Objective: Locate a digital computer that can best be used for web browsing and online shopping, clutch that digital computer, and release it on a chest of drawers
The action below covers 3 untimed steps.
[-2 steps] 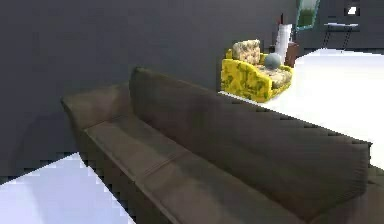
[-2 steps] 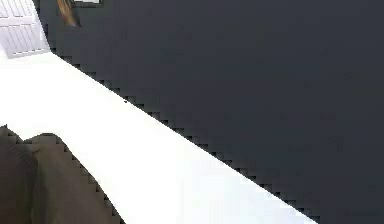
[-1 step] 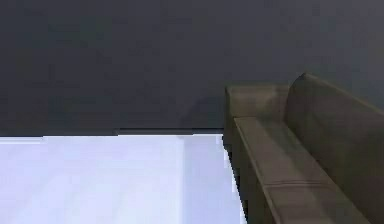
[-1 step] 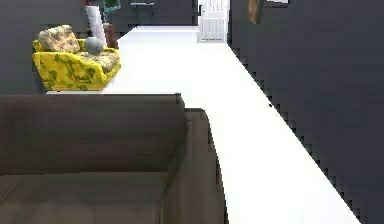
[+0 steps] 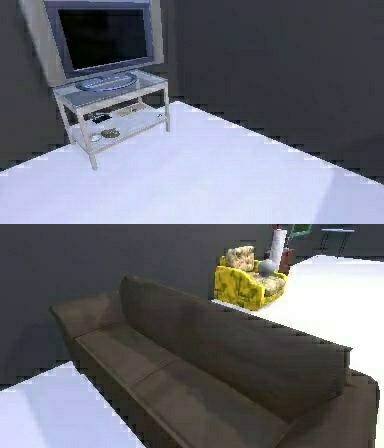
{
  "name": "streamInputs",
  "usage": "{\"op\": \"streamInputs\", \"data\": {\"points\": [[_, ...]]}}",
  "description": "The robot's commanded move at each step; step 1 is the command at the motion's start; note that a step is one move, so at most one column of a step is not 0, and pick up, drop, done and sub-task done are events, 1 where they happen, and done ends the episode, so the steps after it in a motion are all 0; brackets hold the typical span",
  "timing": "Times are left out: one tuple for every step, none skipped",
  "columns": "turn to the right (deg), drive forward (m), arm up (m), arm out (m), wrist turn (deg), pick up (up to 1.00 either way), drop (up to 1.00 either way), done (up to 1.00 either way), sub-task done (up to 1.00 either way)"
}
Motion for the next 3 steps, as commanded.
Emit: {"op": "streamInputs", "data": {"points": [[-45.0,0.0,0.0,0.0,0.0,0.0,0.0,0.0,0.0],[0.0,0.1,0.0,0.0,0.0,0.0,0.0,0.0,0.0],[-45.0,0.0,0.0,0.0,0.0,0.0,0.0,0.0,0.0]]}}
